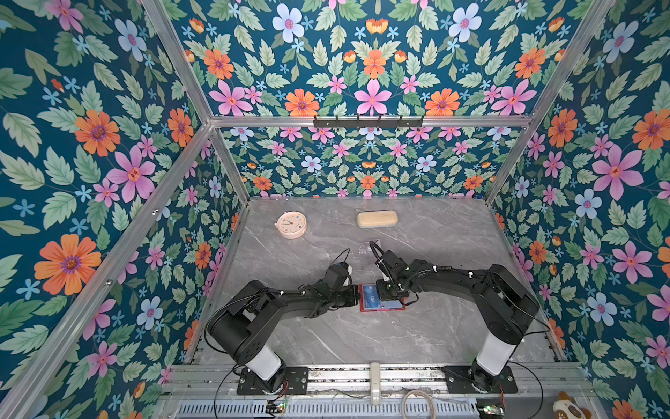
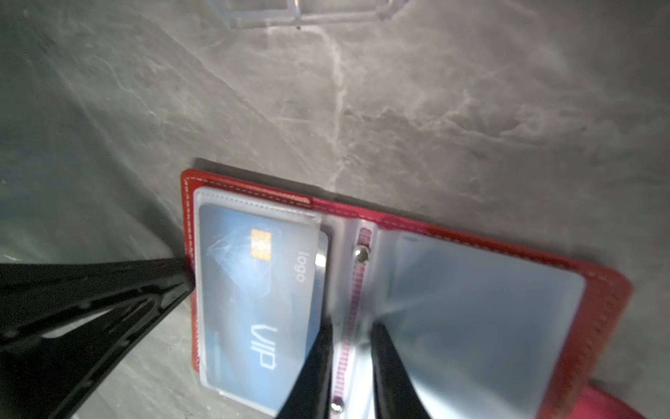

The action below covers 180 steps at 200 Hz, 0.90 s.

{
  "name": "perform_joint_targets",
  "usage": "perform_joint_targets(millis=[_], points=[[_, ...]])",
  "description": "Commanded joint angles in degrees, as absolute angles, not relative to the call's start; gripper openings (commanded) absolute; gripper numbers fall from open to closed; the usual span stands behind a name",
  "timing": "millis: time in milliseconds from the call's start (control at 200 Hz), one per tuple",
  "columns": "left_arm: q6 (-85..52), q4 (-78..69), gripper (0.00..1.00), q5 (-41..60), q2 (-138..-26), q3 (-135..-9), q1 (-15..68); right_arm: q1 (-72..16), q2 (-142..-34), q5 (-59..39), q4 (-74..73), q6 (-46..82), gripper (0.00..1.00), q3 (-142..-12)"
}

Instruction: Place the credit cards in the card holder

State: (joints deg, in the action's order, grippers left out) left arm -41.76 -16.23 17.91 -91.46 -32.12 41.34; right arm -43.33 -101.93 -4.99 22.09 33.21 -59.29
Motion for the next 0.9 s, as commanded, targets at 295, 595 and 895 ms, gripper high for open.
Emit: perform_joint_targets(millis=[295, 595, 895], points=[[-40.8, -9.9, 0.00, 16.0, -91.8, -32.1, 41.4, -43.4, -99.7, -5.5, 22.1, 33.7, 0.25, -56.6], [-39.1, -7.0, 0.08, 14.6, -90.0, -34.2, 41.4, -42.5, -90.2, -0.7, 21.9, 35.7, 0.25, -52.5], [-36.3, -1.8, 0.41, 13.0, -86.3, -37.3, 41.4, -37.8, -87.1, -3.6, 20.3, 36.4, 0.24, -45.9]])
